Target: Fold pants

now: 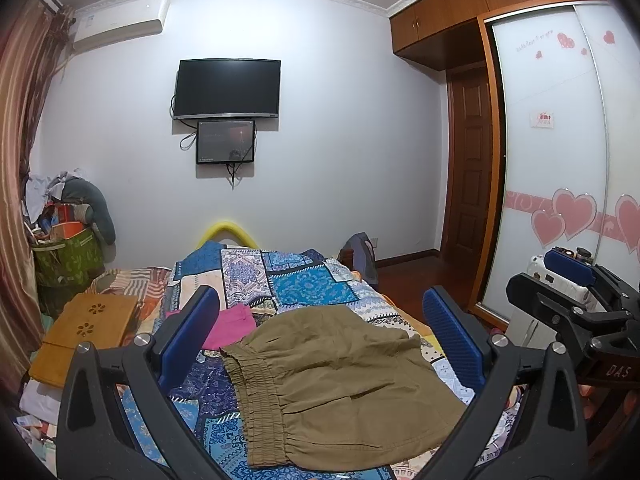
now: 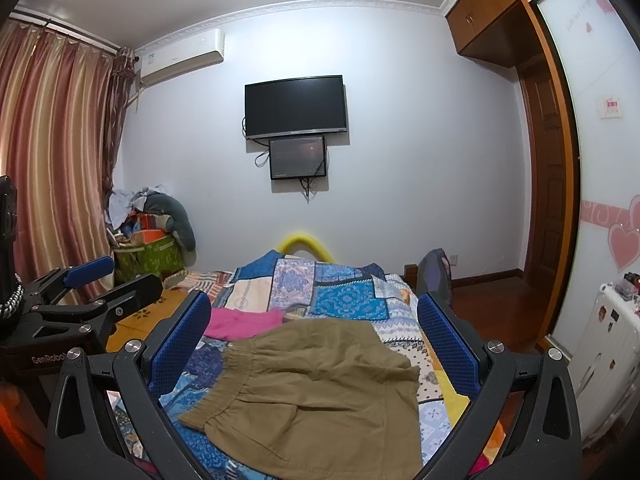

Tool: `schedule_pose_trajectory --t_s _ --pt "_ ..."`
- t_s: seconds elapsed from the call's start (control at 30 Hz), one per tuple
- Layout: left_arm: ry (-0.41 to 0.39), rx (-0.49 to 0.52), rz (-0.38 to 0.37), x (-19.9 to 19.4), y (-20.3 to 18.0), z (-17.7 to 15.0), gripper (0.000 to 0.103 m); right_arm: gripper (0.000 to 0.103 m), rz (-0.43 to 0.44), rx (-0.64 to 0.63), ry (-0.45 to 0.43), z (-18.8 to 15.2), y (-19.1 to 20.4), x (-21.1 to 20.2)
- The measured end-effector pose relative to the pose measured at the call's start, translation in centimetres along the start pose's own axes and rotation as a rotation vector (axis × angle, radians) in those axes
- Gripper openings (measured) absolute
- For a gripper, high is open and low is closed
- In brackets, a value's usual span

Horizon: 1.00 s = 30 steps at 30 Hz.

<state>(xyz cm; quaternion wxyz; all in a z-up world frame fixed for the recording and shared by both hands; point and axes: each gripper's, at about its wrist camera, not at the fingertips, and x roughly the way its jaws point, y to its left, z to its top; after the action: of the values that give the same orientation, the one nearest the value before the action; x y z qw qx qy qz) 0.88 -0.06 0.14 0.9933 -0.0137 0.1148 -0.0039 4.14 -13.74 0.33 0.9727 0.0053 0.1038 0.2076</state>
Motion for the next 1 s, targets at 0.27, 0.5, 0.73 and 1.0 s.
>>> schedule_pose_trajectory --t_s 0.27,0.5,0.73,1.0 --pt "0.069 0.024 0.032 4.3 0.7 -1.1 0.103 0.103 0.002 0.027 0.063 -1.6 -2.0 3.4" --pt "0.213 0.036 0.069 12.2 3.4 -4.1 0.103 0.103 -0.065 0.066 0.213 -5.4 -6.5 8.5" --pt "0.448 0.025 0.103 19.6 7.7 -8.5 0.103 0.103 -0.165 0.088 0.425 -9.6 -11.4 13.1" --pt "0.647 0.017 0.111 24.6 11.3 -13.5 0.085 0.103 -0.150 0.134 0.614 -14.1 -15.1 17.5"
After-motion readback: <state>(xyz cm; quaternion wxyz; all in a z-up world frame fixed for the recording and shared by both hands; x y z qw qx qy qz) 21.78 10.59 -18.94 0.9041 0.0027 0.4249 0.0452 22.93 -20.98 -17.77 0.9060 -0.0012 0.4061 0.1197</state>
